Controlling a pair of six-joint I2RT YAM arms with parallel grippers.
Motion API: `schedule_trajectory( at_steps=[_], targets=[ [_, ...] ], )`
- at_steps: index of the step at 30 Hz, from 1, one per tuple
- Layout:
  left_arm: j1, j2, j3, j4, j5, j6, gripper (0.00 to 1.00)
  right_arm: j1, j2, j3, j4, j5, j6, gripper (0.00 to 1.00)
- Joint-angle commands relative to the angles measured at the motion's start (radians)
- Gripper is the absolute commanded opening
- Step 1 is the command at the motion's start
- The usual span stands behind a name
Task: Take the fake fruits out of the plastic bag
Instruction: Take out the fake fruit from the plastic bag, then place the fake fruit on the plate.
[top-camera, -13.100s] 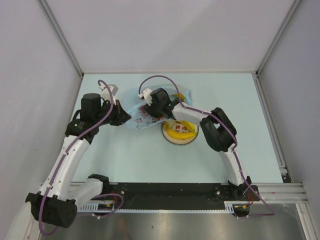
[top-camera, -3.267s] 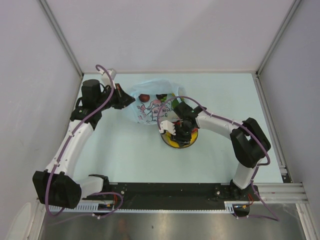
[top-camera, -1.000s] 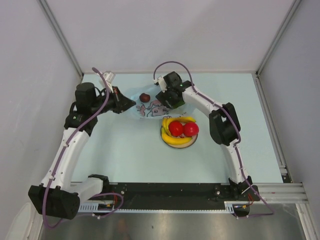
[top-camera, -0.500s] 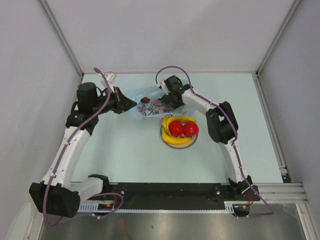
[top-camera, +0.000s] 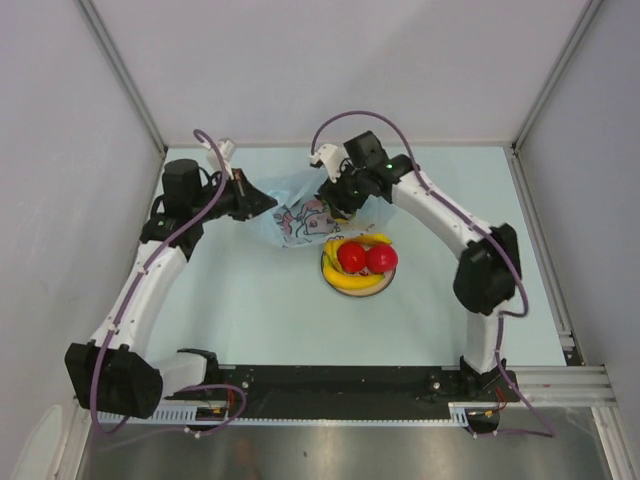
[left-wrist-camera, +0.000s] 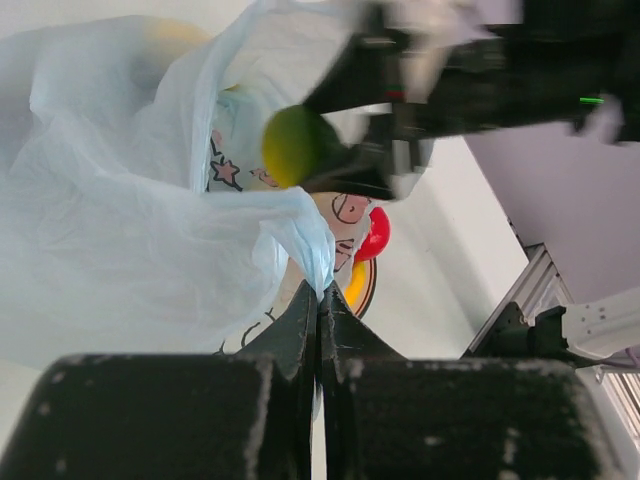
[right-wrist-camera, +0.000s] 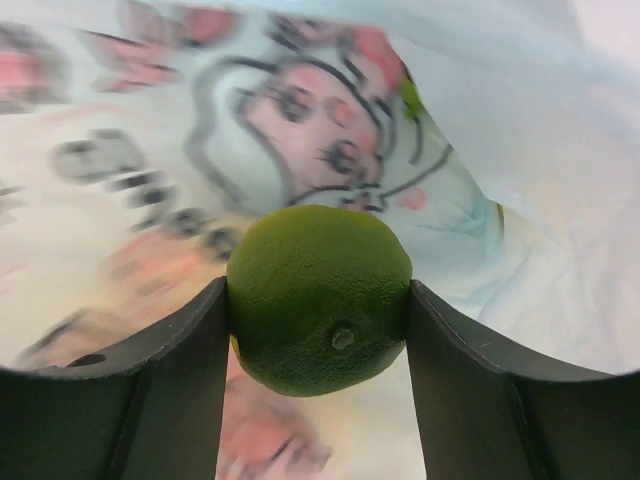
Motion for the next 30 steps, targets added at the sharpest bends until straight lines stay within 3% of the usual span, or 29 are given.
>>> schedule_trajectory(
  at_steps=[1,7,16,22,30],
  targets=[
    [0.004,0.015,0.067,0.066,-0.004,-0.027,0.0,0.029,-0.225,-0.094,-0.046,-0.2,-0.047,0.43],
    [0.006,-0.013,0.039,0.083,-0.012,-0.035,0.0,0.058,-0.434,-0.33,-0.095,-0.283,-0.079,0.41],
    [0.006,-0.045,0.001,0.082,-0.015,-0.038,0.0,0.054,-0.575,-0.638,-0.143,-0.179,-0.16,0.38],
    [0.006,-0.047,-0.002,0.086,-0.025,-0.041,0.0,0.017,-0.539,-0.703,-0.045,-0.058,-0.201,0.37],
    [0.006,-0.054,0.004,0.059,-0.035,-0.02,0.0,0.027,-0.5,-0.703,0.03,-0.039,-0.192,0.38]
  ],
)
